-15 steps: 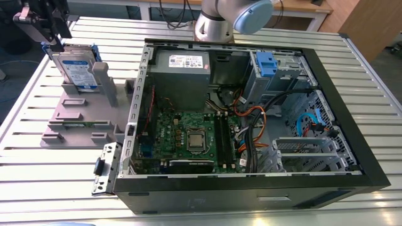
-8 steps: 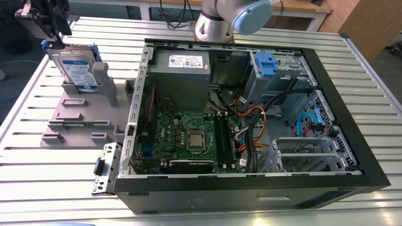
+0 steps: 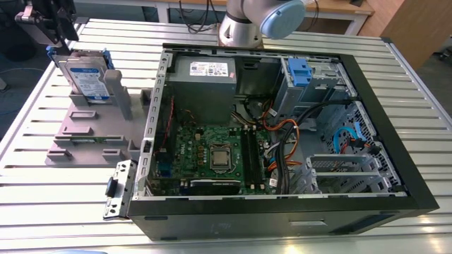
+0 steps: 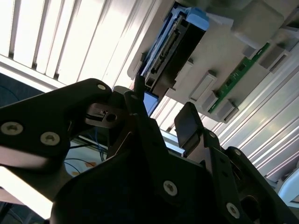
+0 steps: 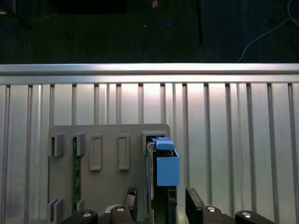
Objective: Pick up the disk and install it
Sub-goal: 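Pick up the disk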
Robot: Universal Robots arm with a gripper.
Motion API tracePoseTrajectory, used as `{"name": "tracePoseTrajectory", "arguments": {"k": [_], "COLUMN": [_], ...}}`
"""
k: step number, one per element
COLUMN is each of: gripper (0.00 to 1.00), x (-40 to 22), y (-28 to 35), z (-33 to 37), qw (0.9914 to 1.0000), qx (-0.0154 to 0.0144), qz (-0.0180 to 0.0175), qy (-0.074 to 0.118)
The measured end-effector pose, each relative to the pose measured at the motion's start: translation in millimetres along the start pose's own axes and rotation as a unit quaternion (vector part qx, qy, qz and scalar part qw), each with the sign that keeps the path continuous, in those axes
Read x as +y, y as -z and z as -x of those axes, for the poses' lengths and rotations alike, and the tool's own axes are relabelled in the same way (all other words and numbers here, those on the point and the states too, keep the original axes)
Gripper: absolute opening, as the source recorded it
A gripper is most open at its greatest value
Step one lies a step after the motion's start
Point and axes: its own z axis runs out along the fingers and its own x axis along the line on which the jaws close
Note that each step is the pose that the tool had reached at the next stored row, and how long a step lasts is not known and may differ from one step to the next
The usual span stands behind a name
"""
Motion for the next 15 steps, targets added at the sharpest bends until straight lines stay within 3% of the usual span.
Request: {"name": "tracePoseTrajectory", "arguments": {"k": [15], "gripper": [0.53], "x": [6.1], "y": [-15.0], "z": [4.7], "qw": [0.99988], "qx": [0.0007], "qz": [0.0006], "qy": [0.015]}}
